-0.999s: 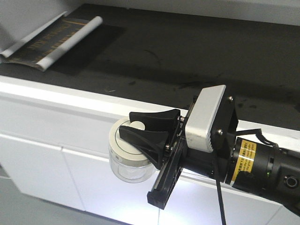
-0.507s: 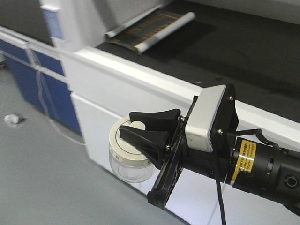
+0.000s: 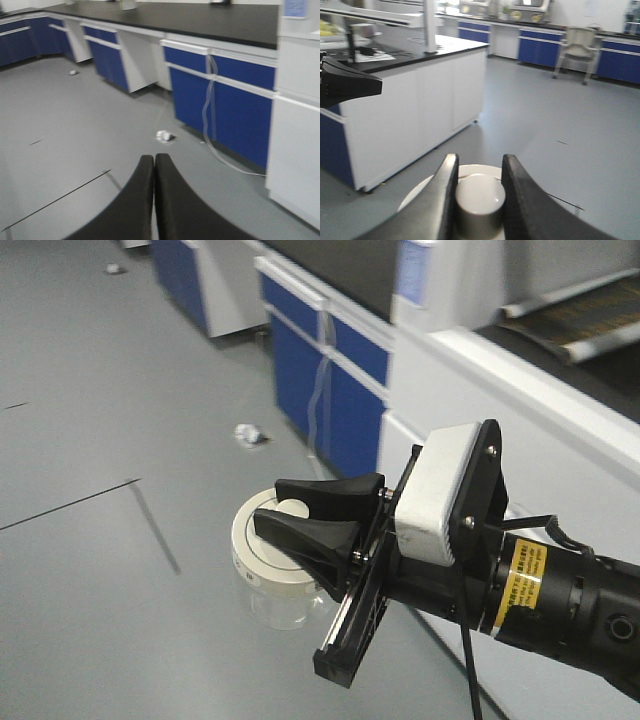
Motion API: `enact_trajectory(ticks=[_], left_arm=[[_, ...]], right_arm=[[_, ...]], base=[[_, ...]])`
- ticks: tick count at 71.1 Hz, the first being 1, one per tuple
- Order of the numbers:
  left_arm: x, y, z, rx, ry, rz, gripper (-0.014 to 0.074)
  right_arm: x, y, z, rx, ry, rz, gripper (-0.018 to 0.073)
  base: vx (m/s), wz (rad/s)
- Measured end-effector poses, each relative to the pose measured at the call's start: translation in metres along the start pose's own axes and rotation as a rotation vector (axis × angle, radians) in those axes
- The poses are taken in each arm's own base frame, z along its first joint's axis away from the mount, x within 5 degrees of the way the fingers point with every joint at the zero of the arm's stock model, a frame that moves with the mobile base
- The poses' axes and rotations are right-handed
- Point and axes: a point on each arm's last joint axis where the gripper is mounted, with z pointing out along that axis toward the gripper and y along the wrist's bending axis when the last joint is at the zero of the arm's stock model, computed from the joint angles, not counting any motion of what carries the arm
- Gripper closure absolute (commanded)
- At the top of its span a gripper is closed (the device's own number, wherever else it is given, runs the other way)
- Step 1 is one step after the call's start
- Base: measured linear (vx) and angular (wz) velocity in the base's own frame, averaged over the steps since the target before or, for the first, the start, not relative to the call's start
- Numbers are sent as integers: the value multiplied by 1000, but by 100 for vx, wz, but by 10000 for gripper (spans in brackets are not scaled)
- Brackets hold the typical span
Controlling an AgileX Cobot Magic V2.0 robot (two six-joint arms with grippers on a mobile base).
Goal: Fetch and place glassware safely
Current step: 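Hold the jar in the right gripper while the base turns away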
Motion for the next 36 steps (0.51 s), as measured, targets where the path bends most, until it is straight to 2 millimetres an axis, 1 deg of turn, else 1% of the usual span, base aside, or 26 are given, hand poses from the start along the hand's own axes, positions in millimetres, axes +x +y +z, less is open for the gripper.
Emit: enact_trajectory(ticks=[23, 36], left_arm=[[0, 0, 0, 0, 0, 0, 603], [0, 0, 0, 0, 0, 0, 603]], right_arm=[[0, 0, 0, 0, 0, 0, 563], [0, 0, 0, -1, -1, 0, 563]], base=[[-1, 72], [4, 46]])
